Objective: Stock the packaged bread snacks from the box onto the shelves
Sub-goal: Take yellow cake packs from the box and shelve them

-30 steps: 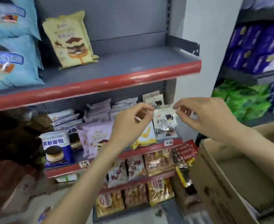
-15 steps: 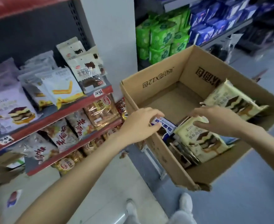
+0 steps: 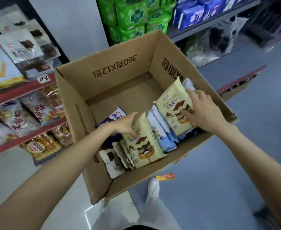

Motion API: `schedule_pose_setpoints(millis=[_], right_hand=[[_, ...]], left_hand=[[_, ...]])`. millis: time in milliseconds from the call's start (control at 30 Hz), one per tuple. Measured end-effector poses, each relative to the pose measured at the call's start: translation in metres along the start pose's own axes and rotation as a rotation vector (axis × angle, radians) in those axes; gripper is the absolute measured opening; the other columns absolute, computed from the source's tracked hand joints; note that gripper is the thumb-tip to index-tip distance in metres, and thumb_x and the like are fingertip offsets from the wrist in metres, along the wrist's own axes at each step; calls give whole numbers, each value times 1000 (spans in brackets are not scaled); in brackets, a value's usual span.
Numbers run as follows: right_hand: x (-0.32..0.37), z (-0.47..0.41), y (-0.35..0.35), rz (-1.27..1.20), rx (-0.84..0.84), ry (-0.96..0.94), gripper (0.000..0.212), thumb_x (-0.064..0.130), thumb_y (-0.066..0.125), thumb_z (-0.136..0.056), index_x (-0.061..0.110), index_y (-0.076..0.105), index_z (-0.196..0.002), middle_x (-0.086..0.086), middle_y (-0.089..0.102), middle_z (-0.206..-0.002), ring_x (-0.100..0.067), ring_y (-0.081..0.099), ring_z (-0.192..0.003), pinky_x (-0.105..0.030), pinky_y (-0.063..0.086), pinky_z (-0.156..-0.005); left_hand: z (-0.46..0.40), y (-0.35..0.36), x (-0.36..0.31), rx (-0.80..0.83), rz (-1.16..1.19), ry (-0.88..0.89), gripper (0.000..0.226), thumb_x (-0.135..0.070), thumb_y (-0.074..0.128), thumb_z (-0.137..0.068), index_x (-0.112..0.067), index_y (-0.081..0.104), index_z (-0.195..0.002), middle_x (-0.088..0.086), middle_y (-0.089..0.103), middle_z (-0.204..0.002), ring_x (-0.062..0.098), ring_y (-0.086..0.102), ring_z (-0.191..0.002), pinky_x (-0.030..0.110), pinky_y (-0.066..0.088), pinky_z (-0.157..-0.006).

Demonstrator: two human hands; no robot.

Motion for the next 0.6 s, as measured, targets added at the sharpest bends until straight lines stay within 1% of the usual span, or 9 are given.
schedule_pose_setpoints(millis=[67, 167, 233, 300, 367, 400, 467, 533, 600], right_hand=[[-5, -12, 13, -109, 50, 26, 77, 35, 61, -88, 15, 17, -148, -19, 39, -138, -40, 42, -123, -50, 44, -91], [-6, -26, 31, -138, 111, 32, 84, 40, 59, -89, 9, 10, -149, -23, 43, -136, -41, 44, -123, -51, 43, -94], [-6, -33, 35, -120, 112, 43, 83, 43, 59, -88, 6, 14, -148, -24, 45, -134, -40, 45, -122, -51, 43, -95], [-5, -37, 37, -119, 119, 43, 79, 43, 60, -87, 8, 20, -145, -24, 46, -133, -41, 45, -120, -51, 43, -94], [-3, -39, 41, -194, 145, 42, 76, 39, 61, -88, 11, 20, -145, -24, 43, -134, -41, 48, -118, -49, 45, -93], [-3, -39, 41, -252, 154, 42, 74, 36, 60, -89, 12, 20, -146, -23, 43, -134, -40, 50, -117, -47, 46, -90], [-2, -40, 41, -307, 157, 16, 69, 29, 58, -92, 12, 20, -147, -21, 49, -132, -37, 53, -114, -43, 47, -84], [-1, -40, 39, -293, 139, -21, 65, 24, 54, -94, 11, 20, -147, -19, 56, -127, -35, 56, -110, -42, 50, -78], [0, -38, 35, -303, 97, -43, 63, 23, 55, -94, 11, 23, -146, -19, 59, -122, -35, 58, -106, -43, 51, -75]], left_hand=[[-8, 11, 4, 51, 27, -27, 110, -21, 84, -70, -15, 9, -150, 5, 35, -148, 21, 38, -132, 32, 35, -106], [-14, 14, 12, 65, -6, -34, 97, -29, 86, -66, -19, 26, -142, -1, 48, -134, 18, 47, -121, 34, 41, -100], [-14, 10, 19, 51, -23, -36, 82, -36, 86, -64, -22, 38, -130, -6, 54, -123, 15, 51, -115, 31, 43, -94], [-11, 8, 23, 55, -31, -38, 75, -39, 85, -65, -26, 41, -125, -12, 55, -116, 13, 52, -112, 28, 42, -91], [-7, 8, 27, 83, -75, -41, 73, -33, 83, -69, -28, 40, -128, -12, 53, -116, 13, 51, -111, 30, 42, -93], [-5, 9, 28, 98, -119, -41, 71, -28, 82, -71, -30, 39, -127, -10, 53, -116, 15, 51, -110, 32, 43, -93], [0, 9, 29, 113, -203, -31, 64, -24, 79, -73, -35, 38, -120, -3, 53, -116, 19, 52, -108, 36, 45, -91], [5, 8, 27, 104, -169, -21, 63, -26, 78, -75, -36, 39, -123, -6, 57, -120, 16, 55, -109, 35, 46, -93], [14, 4, 24, 88, -67, -4, 64, -29, 78, -76, -36, 40, -128, -11, 60, -122, 10, 57, -108, 33, 47, -94]])
Point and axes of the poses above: each hand's wrist, its own z-axis away from the middle knuckle, its own y-axis out of the palm, x = y × z, the point moved 9 cm from there along -z, towards the middle knuckle
